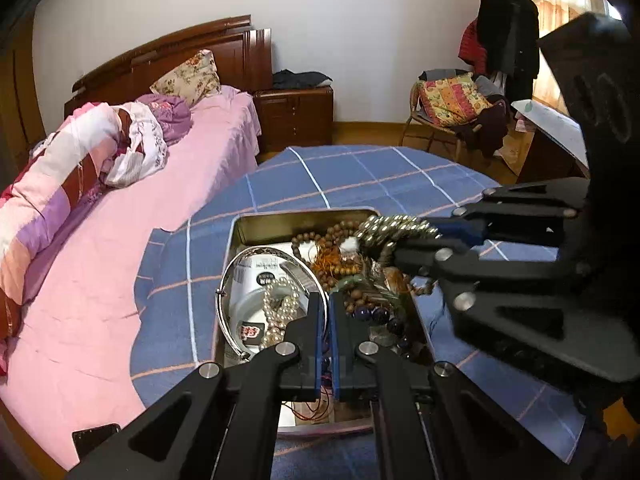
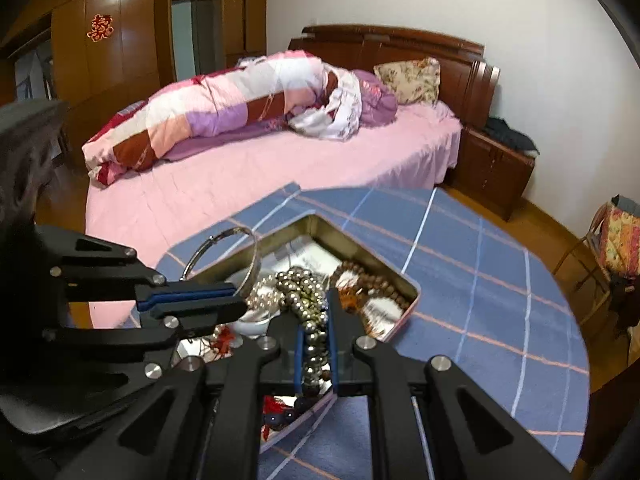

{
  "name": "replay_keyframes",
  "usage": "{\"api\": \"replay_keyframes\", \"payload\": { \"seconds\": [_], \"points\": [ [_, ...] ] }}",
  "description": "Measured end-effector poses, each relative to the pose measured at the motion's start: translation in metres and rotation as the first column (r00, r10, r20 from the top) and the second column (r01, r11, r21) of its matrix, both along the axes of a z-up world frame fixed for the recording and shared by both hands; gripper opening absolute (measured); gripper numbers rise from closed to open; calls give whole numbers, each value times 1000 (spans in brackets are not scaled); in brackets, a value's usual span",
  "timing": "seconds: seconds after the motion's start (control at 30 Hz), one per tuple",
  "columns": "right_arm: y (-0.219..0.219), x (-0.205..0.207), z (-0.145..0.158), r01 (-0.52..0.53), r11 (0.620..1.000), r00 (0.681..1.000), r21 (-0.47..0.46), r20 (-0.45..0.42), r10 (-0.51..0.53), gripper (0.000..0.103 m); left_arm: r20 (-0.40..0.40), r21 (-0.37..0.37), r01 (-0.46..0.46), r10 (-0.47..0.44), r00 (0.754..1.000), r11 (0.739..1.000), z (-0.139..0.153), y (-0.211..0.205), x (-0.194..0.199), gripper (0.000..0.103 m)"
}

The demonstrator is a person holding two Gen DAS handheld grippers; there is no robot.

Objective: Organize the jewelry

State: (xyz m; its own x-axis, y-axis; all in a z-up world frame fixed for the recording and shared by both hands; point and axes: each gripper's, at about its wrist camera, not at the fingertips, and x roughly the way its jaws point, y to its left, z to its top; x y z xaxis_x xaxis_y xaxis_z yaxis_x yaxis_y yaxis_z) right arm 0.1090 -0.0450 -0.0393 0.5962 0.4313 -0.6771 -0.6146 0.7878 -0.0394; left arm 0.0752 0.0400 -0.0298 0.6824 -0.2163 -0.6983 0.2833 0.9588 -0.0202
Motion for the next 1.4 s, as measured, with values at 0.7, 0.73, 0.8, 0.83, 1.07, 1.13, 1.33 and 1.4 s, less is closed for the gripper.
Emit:
{"api": "replay_keyframes", "payload": {
  "seconds": [0.7, 0.73, 0.8, 0.83, 1.07, 1.13, 1.33, 1.4],
  "points": [
    [-31, -29, 0, 120, 991, 993, 57, -11, -119, 81, 53, -2, -89, 89, 995, 996, 9, 13, -10, 66],
    [-30, -30, 1, 117, 991, 993, 58, -10, -116, 82, 48, -9, -91, 91, 995, 996, 8, 14, -9, 66],
    [-29, -34, 2, 115, 992, 993, 59, 3, -116, 84, 43, -22, -95, 96, 994, 995, 8, 14, -9, 66],
    [-29, -37, 4, 118, 991, 993, 61, 15, -119, 85, 45, -25, -101, 102, 994, 995, 9, 15, -10, 66],
    [-30, -45, 14, 146, 985, 986, 93, 64, -153, 90, 69, -41, -111, 114, 991, 993, 16, 17, -15, 66],
    [-30, -44, 15, 149, 984, 985, 96, 67, -156, 91, 74, -44, -117, 120, 990, 992, 17, 19, -14, 66],
    [-30, -43, 13, 157, 983, 984, 94, 67, -163, 92, 68, -50, -133, 137, 988, 990, 16, 24, -13, 66],
    [-30, -43, 13, 160, 983, 984, 93, 67, -166, 92, 66, -59, -137, 141, 988, 989, 16, 25, -12, 66]
  ]
}}
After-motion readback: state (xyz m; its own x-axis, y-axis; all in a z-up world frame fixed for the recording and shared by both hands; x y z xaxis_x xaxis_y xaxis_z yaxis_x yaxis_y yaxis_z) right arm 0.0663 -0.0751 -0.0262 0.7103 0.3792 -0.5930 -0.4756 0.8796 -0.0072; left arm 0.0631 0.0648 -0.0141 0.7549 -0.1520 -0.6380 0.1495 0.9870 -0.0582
